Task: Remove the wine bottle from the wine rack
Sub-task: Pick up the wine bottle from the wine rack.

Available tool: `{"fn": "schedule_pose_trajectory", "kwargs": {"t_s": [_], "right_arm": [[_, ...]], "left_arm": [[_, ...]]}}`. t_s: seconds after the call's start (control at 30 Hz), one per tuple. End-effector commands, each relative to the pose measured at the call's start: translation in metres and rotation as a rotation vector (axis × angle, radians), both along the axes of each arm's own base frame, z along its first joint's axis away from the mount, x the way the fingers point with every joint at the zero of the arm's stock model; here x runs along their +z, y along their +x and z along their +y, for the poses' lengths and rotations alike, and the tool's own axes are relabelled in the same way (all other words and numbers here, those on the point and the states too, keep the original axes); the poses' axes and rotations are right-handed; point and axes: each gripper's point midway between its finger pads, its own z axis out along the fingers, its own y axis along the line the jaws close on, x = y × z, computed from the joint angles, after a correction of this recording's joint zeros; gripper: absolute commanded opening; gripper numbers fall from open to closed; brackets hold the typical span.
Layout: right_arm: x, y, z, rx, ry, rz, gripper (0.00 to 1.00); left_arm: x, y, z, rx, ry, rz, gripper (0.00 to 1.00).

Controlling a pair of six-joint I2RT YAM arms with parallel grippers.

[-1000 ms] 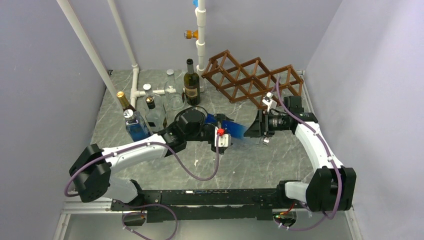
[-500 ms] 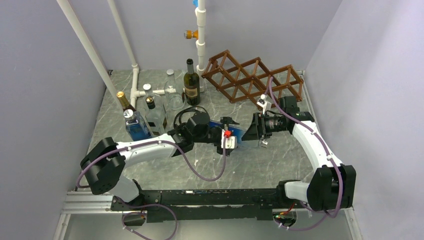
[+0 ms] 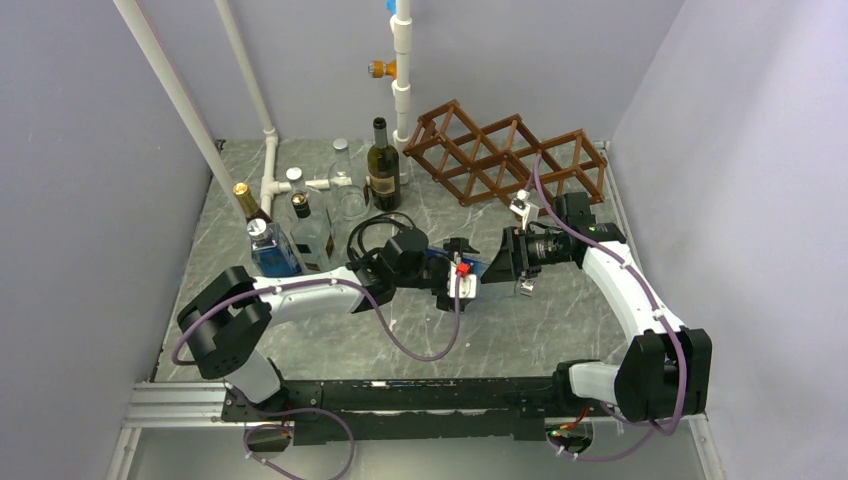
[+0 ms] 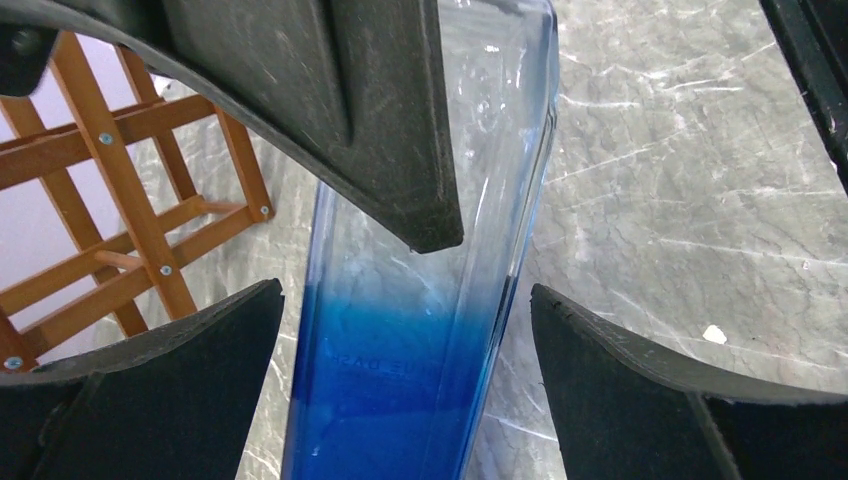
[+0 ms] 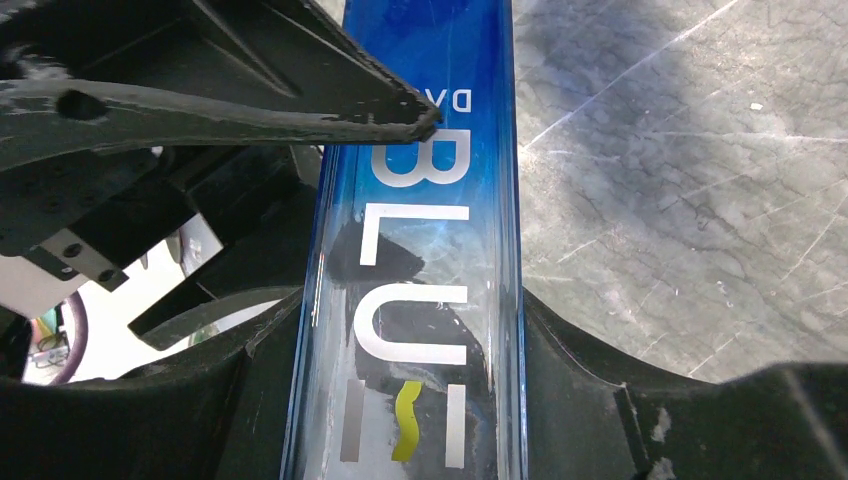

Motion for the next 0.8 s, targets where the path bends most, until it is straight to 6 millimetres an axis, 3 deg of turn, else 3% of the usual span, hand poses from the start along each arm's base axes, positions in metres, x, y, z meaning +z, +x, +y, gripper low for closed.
{"fn": "schedule_pose_trajectory", "kwargs": {"t_s": [0.0, 0.43, 0.77], "right_arm": [[0.048, 0.011, 0.015, 0.085, 0.137, -0.185, 0.0], [0.046, 0.01, 0.016, 0.089, 0.142, -0.177, 0.0], [0.046, 0.01, 0.016, 0.088, 0.139, -0.177, 0.0]], "left_arm": [[0.013, 0.005, -0.01, -0.005, -0.025, -0.024, 0.99], [-0.001, 0.018, -0.012, 0.056, 0.058, -0.081, 0.96], [-0.001, 0.032, -0.014, 0.122, 0.055, -0.142, 0.9]]}}
